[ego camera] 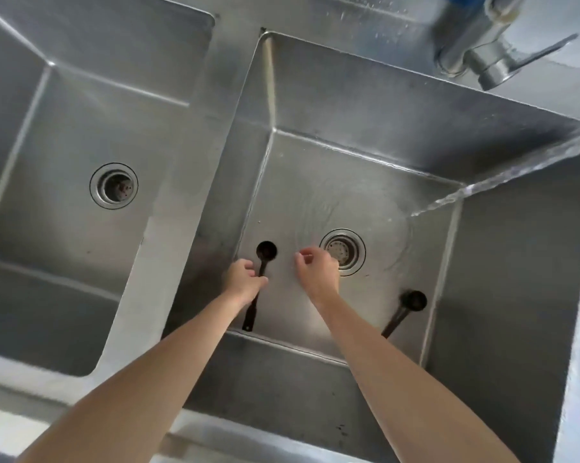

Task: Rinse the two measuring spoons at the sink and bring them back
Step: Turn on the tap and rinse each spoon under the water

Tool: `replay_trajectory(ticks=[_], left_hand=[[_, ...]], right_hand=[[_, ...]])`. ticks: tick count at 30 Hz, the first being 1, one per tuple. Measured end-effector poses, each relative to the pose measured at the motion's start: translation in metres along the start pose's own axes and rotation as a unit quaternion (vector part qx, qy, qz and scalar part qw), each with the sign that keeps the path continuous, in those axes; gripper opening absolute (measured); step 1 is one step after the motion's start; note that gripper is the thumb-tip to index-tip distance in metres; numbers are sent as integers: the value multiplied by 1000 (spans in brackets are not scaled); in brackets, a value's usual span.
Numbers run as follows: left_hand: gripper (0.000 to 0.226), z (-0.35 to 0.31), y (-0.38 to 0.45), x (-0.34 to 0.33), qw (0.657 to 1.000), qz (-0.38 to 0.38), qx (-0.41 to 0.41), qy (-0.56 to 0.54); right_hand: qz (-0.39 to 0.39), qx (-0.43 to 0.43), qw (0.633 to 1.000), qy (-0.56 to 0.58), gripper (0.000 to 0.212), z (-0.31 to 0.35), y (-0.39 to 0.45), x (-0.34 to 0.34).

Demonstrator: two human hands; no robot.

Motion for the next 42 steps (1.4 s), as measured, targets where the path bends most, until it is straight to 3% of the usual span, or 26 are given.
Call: replay_trajectory(ticks=[6,14,18,23,27,32,38,42], left_hand=[[16,12,17,-14,998,-39,-21,38],[16,11,17,-21,998,-45,-27,47],[18,0,6,-20,998,-14,-56,13],[17,-38,-23,-9,984,75,-143,-71],[10,-68,-47,9,968,130,-194,-96],[14,-94,-68,31,962,185,-189,-69],[21,-125,-84,49,962,180,-190,-76],[24,-143,-88,55,962,154,-166,-153]], right_hand=[[13,30,999,-4,25,19,19,-54],[2,8,999,32,26,12,23,-59],[-16,-5,999,51,26,6,11,-28],[-19,-37,986,160,35,-5,-13,33],[-25,-79,963,256,32,-14,-27,88],[-4,-106,917,384,28,-16,-36,149],[-36,-105,909,402,31,0,-40,197],[-53,-114,916,380,29,12,-43,216]])
Point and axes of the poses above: each hand's wrist, its own y-axis towards the middle knuckle, its own x-axis out of the back of the hand, z = x × y, the point moved 3 cm from there along y, towards the middle knuckle, and after that the axes turned 12 degrees about -x, right-handed, at the moved point
